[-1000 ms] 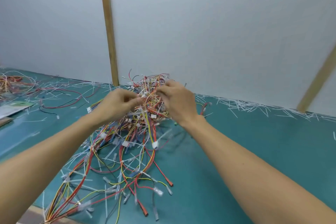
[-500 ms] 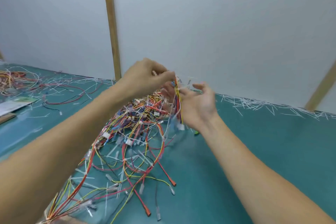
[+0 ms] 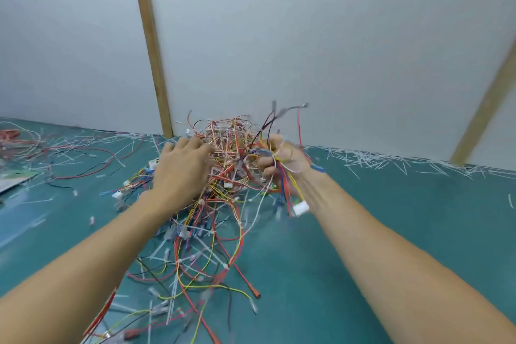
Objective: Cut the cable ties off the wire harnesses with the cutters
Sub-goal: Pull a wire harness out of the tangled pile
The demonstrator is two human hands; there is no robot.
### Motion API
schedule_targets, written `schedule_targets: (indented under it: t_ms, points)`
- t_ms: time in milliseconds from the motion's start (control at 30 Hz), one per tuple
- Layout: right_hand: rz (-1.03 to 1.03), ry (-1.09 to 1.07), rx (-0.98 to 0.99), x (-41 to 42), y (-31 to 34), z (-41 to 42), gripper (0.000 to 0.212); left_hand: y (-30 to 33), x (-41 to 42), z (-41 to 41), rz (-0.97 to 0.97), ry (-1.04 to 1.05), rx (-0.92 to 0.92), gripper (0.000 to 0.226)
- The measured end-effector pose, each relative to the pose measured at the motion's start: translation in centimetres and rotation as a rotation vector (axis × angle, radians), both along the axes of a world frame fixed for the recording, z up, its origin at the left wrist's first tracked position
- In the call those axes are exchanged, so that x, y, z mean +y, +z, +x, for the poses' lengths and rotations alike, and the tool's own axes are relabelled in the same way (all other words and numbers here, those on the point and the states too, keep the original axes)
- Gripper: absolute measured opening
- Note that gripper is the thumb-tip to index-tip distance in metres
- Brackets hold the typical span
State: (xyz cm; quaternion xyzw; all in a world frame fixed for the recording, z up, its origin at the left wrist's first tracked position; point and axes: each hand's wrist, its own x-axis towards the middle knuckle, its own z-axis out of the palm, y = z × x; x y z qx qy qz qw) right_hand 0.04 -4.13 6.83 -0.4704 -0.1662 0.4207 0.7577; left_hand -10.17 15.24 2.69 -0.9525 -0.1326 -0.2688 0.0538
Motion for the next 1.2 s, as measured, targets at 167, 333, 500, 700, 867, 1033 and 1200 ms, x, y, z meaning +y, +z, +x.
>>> schedule_targets:
  t_ms: [167, 333, 500, 700, 867, 1033, 1200]
  points:
    - [-0.572, 0.307, -0.504, -0.8, -4.1, -0.5, 0.069, 1.3, 1.3, 0.7, -0.002, -0.04, 0.367, 0.022]
    - [-0.512, 0.004, -0.732, 0.1, -4.1, -0.2, 0.027, 3.7, 1.6, 0.7, -0.381, -0.235, 0.143, 0.016]
    - [-0.662, 0.192, -0.773, 0.9, -3.1, -1.3, 0.051, 4.1, 0.9, -0.1, -0.443, -0.298, 0.237, 0.015]
    - [-0.516, -0.339, -0.633, 1.7, -4.3, -0.7, 0.028, 2.4, 2.0, -0.3, -0.604, -0.242, 0.191, 0.028]
    - [-0.703, -0.461, -0.983, 2.4, -5.9, -2.3, 0.037, 1.8, 1.6, 0.2, -0.525, -0.192, 0.069, 0.022]
    - [-0.827, -0.506, -1.167, 3.1, -6.4, -2.7, 0.033, 2.2, 1.0, 0.4, -0.565, -0.24, 0.116, 0.02]
    - [-0.857, -0.502, -1.112, 3.8, -6.6, -2.9, 0.024, 1.3, 0.5, 0.4, -0.424, -0.057, 0.028, 0.024]
